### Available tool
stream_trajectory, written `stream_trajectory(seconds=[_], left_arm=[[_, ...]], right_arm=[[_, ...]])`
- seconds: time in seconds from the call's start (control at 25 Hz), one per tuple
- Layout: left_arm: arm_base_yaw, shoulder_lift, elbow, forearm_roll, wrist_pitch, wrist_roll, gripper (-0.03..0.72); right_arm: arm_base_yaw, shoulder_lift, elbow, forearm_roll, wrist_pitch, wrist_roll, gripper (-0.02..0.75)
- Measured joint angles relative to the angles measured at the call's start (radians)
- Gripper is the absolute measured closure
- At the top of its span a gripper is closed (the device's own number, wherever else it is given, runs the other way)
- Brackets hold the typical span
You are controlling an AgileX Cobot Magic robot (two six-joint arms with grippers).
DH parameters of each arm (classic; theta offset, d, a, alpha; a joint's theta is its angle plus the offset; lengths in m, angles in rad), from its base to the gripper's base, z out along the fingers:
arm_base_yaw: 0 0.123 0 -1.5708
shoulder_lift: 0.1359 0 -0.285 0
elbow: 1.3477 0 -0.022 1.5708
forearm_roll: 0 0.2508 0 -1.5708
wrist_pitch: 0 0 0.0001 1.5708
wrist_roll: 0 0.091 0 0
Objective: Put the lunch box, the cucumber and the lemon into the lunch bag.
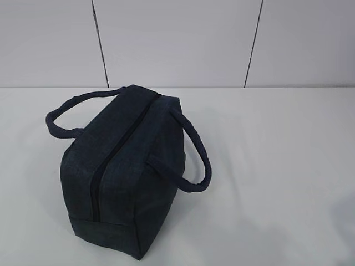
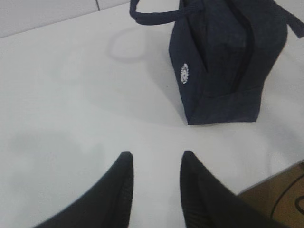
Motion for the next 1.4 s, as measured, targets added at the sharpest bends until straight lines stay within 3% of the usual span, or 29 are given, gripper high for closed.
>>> stream_trajectory(seconds=[0.2,0.32,0.6,1.4], left_arm=[[0.145,0.0,0.0,0.0,-0.002,0.0,0.445],[0.196,0.0,0.001,0.0,-0.002,0.0,0.445],[0.276,0.0,0.001,0.0,-0.002,0.0,0.445],[0.294,0.0,0.001,-0.007,-0.002,0.002,0.445]], right_arm=[[-0.153,0.0,0.0,0.0,0.0,0.0,0.382],[-0.225,0.0,0.0,0.0,0.0,0.0,0.382],[-0.272,0.0,0.0,-0.004,0.0,0.0,0.382],[-0.272,0.0,0.0,0.064,-0.001,0.026,0.382]])
